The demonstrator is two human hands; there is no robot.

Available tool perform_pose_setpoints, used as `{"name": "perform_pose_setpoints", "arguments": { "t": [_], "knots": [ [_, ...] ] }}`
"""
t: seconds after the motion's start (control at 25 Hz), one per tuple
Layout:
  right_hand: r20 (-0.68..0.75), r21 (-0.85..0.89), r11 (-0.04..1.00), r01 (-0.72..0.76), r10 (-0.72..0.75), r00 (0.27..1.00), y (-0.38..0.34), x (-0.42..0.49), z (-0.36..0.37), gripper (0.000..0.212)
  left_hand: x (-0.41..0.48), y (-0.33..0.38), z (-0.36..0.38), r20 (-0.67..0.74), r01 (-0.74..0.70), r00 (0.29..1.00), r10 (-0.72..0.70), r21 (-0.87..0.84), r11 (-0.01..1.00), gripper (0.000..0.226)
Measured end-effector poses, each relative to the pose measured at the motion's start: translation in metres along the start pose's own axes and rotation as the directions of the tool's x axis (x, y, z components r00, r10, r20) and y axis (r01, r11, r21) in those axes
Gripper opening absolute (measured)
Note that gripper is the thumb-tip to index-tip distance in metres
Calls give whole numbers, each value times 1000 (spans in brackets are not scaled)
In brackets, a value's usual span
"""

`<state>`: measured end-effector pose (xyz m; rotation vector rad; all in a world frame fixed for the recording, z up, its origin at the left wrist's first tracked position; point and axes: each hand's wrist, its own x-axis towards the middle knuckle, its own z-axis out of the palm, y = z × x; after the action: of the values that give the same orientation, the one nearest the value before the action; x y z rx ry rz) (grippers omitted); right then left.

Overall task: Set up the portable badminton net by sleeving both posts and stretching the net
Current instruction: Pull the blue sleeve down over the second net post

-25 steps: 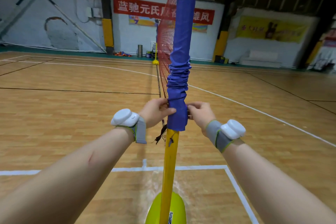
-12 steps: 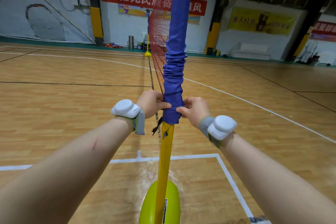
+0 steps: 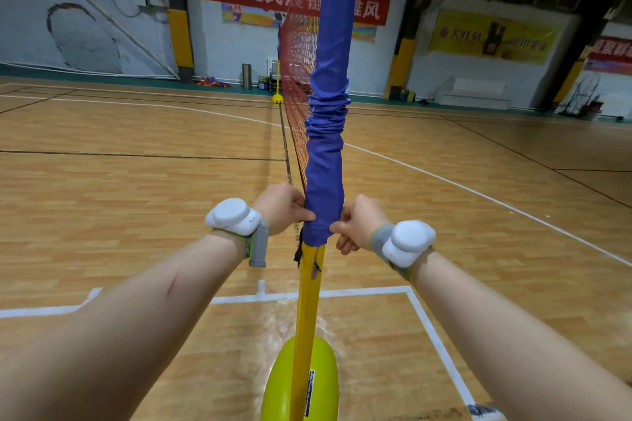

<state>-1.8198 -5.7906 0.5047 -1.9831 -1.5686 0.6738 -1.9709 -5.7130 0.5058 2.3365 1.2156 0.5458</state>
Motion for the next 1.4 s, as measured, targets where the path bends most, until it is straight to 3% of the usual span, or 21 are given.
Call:
{"name": "perform_pose_setpoints", "arguments": {
  "t": [0.12,0.24,0.32,0.48,0.6,0.72,0.8,0.92,1.08,1.4],
  "knots": [
    [56,-13,1000,5,-4,998,12,0,15,23,-3,-10,10,81,14,997,-11,-38,999,28],
    [115,3,1000,13,-13,993,10,1,0,20,-3,-9,9,56,-2,998,2,-5,1000,40],
    [18,46,997,62,-63,998,2,1,-18,25,-2,-3,4,-48,-3,999,2,-5,1000,44],
    [-259,169,956,241,-193,946,-21,3,-35,21,2,9,-5,-268,-87,963,-4,-327,941,29],
    [-246,172,950,259,-213,946,-33,8,-39,22,-1,12,-8,-272,-137,962,20,-418,898,25],
    [-219,349,909,230,-159,963,-33,14,-38,20,-2,10,-9,-303,-113,952,-46,-485,867,23],
    [-227,353,905,238,-164,960,-30,17,-36,28,0,12,-9,-326,-102,945,-39,-404,909,18],
    [-235,230,934,274,-219,947,-29,22,-38,20,2,12,-8,-318,-92,948,14,-232,968,19],
    [-231,43,965,259,-243,942,-29,25,-40,13,0,4,-6,-267,-81,963,30,-181,980,19],
    [-146,-190,929,319,-348,926,-18,13,-50,11,-2,4,-5,-190,-128,971,144,95,987,24]
  ]
}}
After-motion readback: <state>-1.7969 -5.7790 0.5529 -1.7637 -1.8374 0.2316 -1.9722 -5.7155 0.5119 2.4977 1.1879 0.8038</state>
